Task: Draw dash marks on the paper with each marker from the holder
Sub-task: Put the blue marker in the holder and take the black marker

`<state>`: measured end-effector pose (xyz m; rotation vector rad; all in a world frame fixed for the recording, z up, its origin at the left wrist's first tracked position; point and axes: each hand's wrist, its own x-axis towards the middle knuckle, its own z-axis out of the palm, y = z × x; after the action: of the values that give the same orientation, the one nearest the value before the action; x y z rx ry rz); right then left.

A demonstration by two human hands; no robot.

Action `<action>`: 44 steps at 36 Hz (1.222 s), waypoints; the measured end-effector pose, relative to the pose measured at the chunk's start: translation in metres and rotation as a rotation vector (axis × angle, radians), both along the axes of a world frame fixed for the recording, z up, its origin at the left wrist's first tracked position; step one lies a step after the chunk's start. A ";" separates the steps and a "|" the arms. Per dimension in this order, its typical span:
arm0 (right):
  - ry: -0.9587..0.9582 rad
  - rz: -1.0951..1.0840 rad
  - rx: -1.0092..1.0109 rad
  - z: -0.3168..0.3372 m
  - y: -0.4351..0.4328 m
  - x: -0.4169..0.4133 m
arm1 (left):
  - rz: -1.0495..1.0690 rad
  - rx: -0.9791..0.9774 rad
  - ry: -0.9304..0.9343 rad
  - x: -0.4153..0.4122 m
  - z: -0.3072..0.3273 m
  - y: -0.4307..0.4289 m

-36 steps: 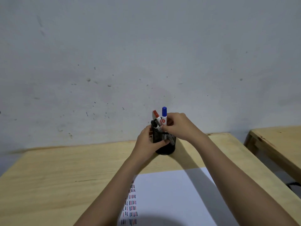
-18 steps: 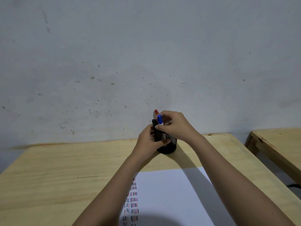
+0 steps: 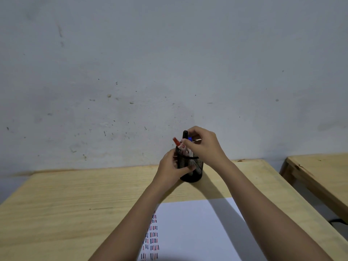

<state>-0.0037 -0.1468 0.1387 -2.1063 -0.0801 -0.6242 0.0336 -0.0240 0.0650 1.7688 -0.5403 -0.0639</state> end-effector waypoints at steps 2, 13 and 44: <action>-0.028 -0.013 0.058 0.005 -0.001 -0.002 | 0.012 0.015 -0.021 -0.001 -0.001 0.000; -0.299 -0.086 0.186 0.055 0.002 -0.042 | 0.118 0.181 -0.057 -0.024 0.017 0.002; -0.339 0.027 -0.516 0.025 0.040 -0.165 | 0.104 0.000 -0.200 -0.170 0.116 0.075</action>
<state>-0.1691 -0.1070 0.1641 -2.4579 -0.5055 -1.0238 -0.1364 0.0509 0.1814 1.8107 -0.5907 0.1871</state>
